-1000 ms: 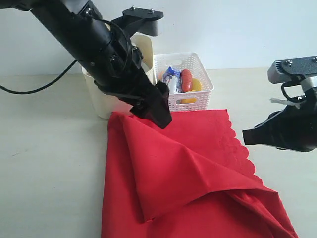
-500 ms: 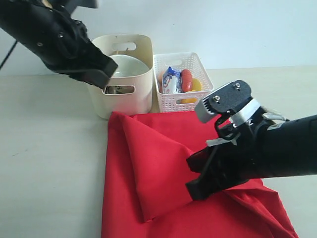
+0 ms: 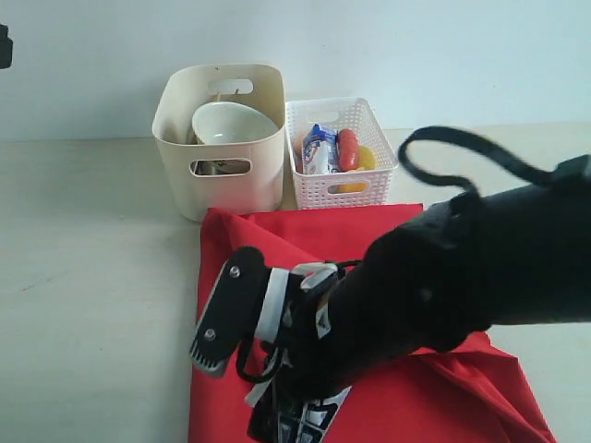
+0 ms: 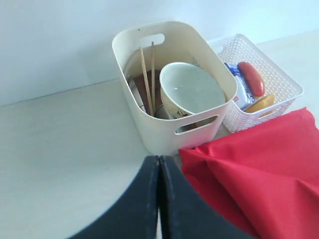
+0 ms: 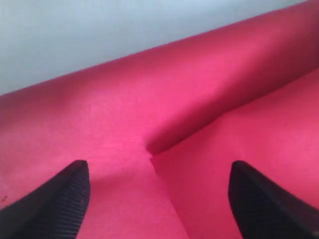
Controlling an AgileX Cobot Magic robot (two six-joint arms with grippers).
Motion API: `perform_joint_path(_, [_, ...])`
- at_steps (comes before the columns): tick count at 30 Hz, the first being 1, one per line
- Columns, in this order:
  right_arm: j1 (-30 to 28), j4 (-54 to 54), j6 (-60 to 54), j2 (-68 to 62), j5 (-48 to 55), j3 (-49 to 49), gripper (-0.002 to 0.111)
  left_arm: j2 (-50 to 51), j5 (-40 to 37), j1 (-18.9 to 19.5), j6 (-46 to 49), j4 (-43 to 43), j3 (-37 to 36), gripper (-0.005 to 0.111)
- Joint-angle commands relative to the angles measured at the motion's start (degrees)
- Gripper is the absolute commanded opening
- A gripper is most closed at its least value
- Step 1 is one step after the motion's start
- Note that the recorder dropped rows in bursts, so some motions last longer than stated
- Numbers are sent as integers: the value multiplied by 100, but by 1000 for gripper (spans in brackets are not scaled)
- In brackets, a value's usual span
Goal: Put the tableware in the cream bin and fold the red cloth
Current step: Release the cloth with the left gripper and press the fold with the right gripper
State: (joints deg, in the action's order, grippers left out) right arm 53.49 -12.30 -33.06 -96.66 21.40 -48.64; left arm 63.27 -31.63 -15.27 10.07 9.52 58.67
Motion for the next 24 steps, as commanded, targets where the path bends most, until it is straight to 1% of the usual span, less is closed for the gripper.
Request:
perform_joint_path(1, [357,2460,2228,-515,297,-338,74,-184,226,18,-31,6,-111,0])
perform_joint_path(2, [420,2961,2734,-628,443,-423,74,-195,201,18,-31,6,-111,0])
perform_joint_path(4, [479,3777,3404,-839,771,-544,74,-195,165,18,-31,6,-111,0])
perform_joint_path(7, [479,4489,4116,-1032,991,-565,72,-195,164,18,-31,21,-111,0])
perform_joint_path(9, [479,4947,4617,-1100,1059,-565,68,-195,164,18,-31,21,-111,0])
perform_joint_path(11, [479,5328,5156,-1154,1128,-565,57,-195,153,18,-31,18,-111,0])
perform_joint_path(14, [479,5725,5713,-1204,1257,-565,33,-195,131,18,-31,18,-111,0])
perform_joint_path(16, [479,5887,5929,-1218,1353,-575,14,-195,92,18,-31,18,-111,0])
perform_joint_path(18, [479,6026,6164,-1183,1470,-605,0,-195,78,18,-31,18,-111,0])
perform_joint_path(24, [363,6177,6621,-869,1918,-853,0,-195,20,18,-31,18,-111,0])
